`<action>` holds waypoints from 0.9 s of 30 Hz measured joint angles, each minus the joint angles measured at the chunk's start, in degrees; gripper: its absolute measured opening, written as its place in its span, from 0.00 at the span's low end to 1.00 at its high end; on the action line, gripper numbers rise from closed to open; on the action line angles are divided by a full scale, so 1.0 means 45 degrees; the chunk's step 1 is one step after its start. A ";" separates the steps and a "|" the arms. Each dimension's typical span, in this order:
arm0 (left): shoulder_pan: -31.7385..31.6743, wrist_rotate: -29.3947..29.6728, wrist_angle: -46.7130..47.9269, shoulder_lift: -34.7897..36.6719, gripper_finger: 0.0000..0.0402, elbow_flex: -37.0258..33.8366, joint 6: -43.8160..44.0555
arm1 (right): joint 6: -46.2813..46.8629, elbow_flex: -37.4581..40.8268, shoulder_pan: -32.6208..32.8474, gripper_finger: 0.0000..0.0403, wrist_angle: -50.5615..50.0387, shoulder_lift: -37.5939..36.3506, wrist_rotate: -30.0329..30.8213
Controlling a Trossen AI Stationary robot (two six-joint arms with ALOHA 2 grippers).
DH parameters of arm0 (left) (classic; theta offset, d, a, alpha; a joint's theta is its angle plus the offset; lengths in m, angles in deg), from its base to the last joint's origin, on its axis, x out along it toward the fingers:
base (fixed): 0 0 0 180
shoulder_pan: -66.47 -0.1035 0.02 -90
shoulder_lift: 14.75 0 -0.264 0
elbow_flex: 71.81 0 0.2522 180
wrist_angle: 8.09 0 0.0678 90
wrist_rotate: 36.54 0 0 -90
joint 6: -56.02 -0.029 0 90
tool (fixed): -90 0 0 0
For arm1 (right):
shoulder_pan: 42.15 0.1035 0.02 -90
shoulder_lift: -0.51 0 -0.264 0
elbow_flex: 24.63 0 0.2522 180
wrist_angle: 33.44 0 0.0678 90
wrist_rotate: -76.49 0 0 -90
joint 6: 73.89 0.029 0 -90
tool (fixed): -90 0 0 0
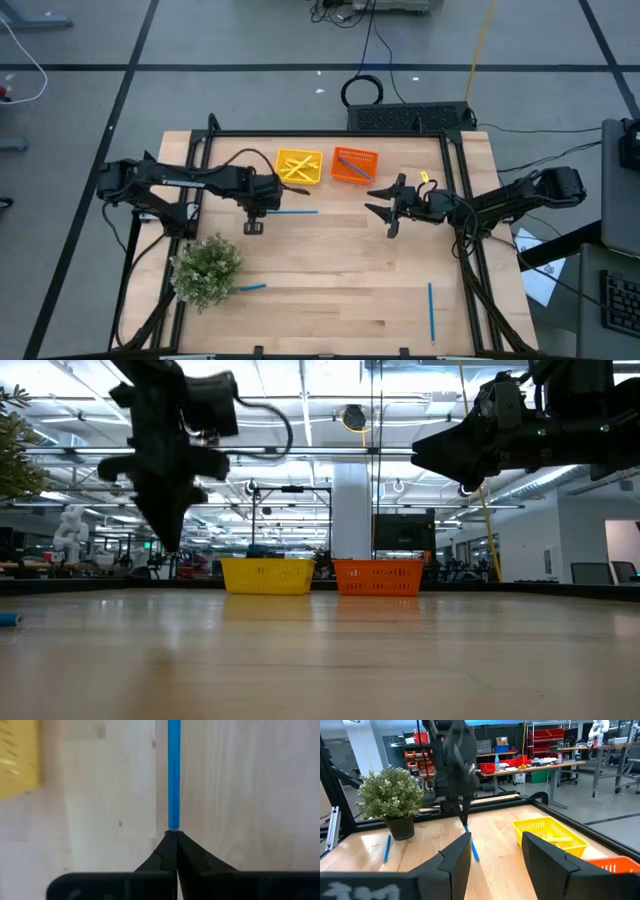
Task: Sort pens & pencils
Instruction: Put the top left blue pencil into the orange bin
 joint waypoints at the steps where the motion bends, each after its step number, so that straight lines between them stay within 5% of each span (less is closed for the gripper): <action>1: 0.0000 -0.0001 0.0006 0.0161 0.00 0.0124 -0.0041 | 0.0072 0.0000 0.0000 0.41 -0.0039 0.0000 0.0000; 10: 0.0036 -0.0044 -0.2291 0.3701 0.00 -0.0380 0.0092 | 0.0197 0.0005 0.0019 0.41 -0.0398 0.0001 -0.0015; 18: 0.0091 -0.0792 -0.9665 0.6517 0.00 -0.3818 0.0236 | 0.0191 0.0005 0.0019 0.41 -0.0153 0.0005 -0.0058; 27: 0.0117 -0.0768 -1.8859 0.5948 0.00 -0.7968 0.1931 | 0.0039 0.0005 0.0019 0.41 0.0356 0.0024 -0.0073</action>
